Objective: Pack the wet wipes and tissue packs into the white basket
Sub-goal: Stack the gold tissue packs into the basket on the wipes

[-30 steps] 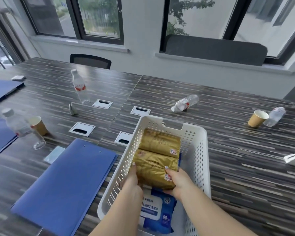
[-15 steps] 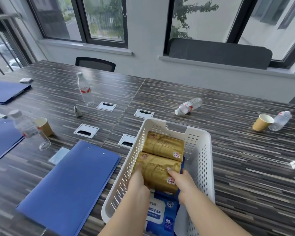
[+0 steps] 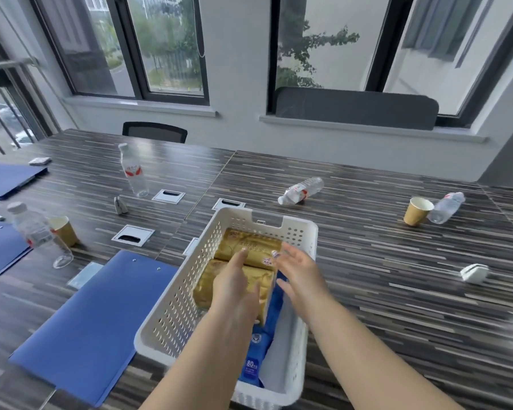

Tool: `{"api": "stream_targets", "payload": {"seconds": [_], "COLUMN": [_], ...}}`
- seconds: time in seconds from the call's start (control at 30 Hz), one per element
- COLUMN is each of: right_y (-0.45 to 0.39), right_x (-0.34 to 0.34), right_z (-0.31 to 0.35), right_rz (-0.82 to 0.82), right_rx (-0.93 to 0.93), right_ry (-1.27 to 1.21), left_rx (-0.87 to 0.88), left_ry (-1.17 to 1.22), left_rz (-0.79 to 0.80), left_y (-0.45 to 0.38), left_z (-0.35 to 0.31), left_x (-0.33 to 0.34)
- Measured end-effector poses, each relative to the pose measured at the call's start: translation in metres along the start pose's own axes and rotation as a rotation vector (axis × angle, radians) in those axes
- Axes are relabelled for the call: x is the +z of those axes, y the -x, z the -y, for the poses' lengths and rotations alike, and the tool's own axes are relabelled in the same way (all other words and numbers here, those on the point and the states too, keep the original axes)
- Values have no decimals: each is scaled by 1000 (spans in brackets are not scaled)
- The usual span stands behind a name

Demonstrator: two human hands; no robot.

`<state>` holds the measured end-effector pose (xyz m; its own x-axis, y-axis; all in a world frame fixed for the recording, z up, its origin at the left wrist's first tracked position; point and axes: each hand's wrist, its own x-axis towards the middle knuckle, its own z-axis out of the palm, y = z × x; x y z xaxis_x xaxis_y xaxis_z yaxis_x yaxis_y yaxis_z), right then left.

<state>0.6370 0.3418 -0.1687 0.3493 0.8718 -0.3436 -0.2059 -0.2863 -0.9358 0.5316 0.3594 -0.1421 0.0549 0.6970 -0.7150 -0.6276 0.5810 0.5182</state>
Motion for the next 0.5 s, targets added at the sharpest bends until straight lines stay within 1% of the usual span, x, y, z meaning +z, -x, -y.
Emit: {"api": "stream_targets", "payload": {"seconds": [0.07, 0.13, 0.17, 0.23, 0.27, 0.33, 0.4, 0.5], "right_y": [7, 14, 20, 25, 32, 35, 39, 44], "right_x": [-31, -62, -93, -134, -179, -211, -276, -352], "right_z": [7, 15, 18, 20, 18, 16, 10, -1], "right_rz": [14, 17, -7, -39, -69, -119, -186, -238], "right_rx": [-24, -38, -43, -49, -52, -36, -32, -2], "right_ry": [-66, -132, -159, -171, -167, -175, -191, -219], "left_rx": [0, -21, -40, -46, -75, -83, -124, -169], "left_ry": [-28, -36, -59, -91, -112, -141, -180, -225], "left_rz": [119, 190, 214, 230, 227, 242, 265, 262], "left_y": [17, 29, 37, 43, 51, 53, 66, 73], "left_z": [23, 43, 65, 92, 127, 152, 203, 266], "left_x": [23, 45, 62, 82, 102, 110, 135, 160]}}
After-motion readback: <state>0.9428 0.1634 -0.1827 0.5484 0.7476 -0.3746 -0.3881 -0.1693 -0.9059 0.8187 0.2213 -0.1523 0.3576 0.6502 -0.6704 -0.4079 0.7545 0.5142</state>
